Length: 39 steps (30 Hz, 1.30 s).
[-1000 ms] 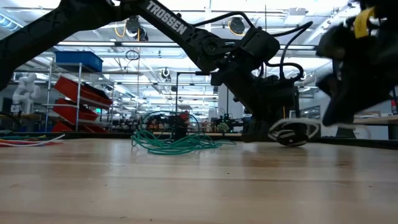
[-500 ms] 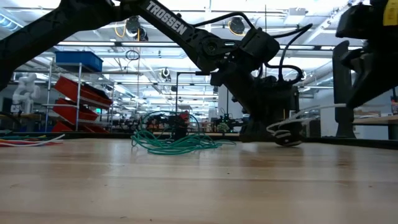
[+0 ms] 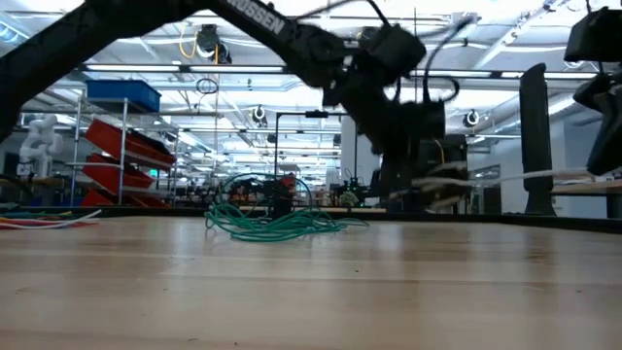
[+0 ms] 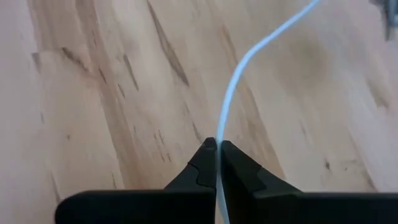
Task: Coil cords
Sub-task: Coil the white wire onto the spool
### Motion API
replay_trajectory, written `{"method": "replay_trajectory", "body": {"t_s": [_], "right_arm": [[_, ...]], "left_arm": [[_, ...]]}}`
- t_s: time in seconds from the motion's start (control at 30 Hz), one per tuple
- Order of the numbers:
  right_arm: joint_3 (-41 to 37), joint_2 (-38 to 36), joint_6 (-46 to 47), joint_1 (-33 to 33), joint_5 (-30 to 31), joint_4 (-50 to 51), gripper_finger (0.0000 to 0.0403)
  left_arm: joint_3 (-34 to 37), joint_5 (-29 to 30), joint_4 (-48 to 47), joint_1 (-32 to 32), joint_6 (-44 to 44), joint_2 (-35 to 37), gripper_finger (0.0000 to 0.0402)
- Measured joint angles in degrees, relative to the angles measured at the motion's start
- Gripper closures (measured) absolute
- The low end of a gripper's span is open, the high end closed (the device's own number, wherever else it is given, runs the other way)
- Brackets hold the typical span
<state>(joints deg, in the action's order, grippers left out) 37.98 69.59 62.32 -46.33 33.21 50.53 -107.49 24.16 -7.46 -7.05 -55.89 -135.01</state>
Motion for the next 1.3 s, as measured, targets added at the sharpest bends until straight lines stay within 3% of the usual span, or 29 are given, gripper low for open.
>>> {"method": "replay_trajectory", "body": {"t_s": [0.23, 0.43, 0.67, 1.13, 1.3], "right_arm": [[0.02, -3.13, -3.86, 0.04, 5.08, -4.15, 0.0403], [0.07, -8.04, -9.48, 0.07, 9.09, -10.54, 0.0403], [0.07, -13.53, -9.64, -0.05, 10.08, -14.46, 0.0403], [0.09, -20.57, -11.06, -5.59, 16.61, -17.0, 0.0403], [0.09, -20.57, -15.47, -8.8, 18.01, -22.24, 0.0403]], "left_arm": [[-0.06, 0.58, -3.08, 1.19, -0.41, 3.1, 0.0401], [-0.1, 4.6, -3.12, 3.19, -4.27, 3.92, 0.0401], [-0.08, 10.01, -0.63, 5.07, -10.47, 3.92, 0.0401], [-0.1, 15.81, 4.29, 7.2, -18.01, 9.29, 0.0401], [-0.12, 16.89, 3.93, 7.12, -18.04, 11.81, 0.0401]]}}
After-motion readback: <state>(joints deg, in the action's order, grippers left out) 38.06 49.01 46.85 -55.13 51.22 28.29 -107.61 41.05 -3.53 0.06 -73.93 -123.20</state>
